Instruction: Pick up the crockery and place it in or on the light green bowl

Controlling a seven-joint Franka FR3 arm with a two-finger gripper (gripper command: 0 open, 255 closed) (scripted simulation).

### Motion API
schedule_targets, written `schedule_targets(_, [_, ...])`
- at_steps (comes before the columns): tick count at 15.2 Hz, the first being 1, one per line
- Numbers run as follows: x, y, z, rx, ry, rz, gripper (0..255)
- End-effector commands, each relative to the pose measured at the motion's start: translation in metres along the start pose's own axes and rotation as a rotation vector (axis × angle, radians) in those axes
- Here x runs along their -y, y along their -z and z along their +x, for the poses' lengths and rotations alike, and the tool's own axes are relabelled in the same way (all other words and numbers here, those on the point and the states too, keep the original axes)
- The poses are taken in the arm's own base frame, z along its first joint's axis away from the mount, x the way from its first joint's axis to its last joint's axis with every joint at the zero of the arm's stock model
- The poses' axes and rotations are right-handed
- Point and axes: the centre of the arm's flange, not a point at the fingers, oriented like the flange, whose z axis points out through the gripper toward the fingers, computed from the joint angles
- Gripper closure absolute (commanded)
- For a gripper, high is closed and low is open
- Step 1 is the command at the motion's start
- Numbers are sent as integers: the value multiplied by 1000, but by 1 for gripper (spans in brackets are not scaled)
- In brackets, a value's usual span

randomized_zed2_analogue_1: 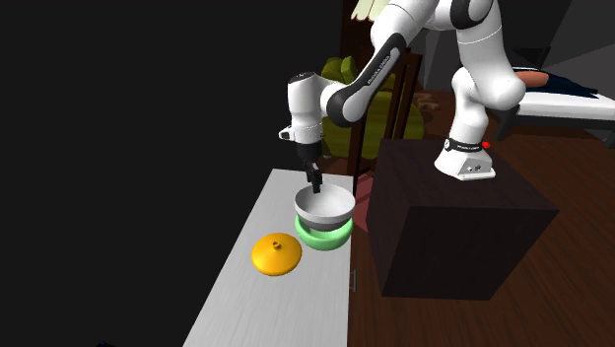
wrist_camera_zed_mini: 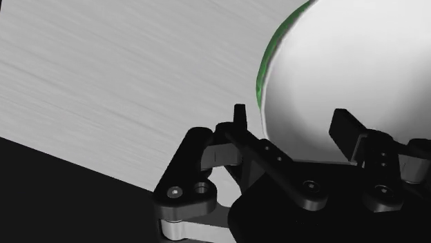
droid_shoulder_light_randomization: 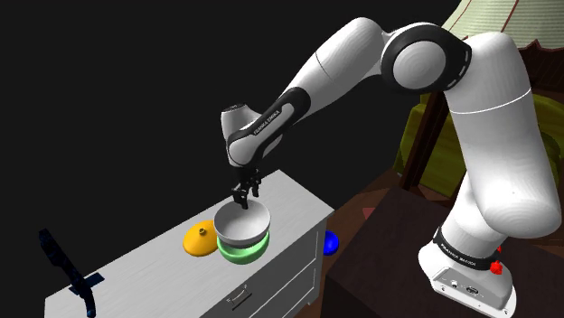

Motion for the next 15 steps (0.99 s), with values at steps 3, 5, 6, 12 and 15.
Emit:
schedule_targets(3, [0, 0, 0, 0, 0, 0, 0])
schedule_targets(5, [0, 13, 0, 0, 0, 0, 0])
schedule_targets(6, [0, 26, 0, 0, 0, 0, 0])
schedule_targets(12, [0, 50, 0, 0, 0, 0, 0])
schedule_targets(15, [0, 50, 0, 0, 0, 0, 0])
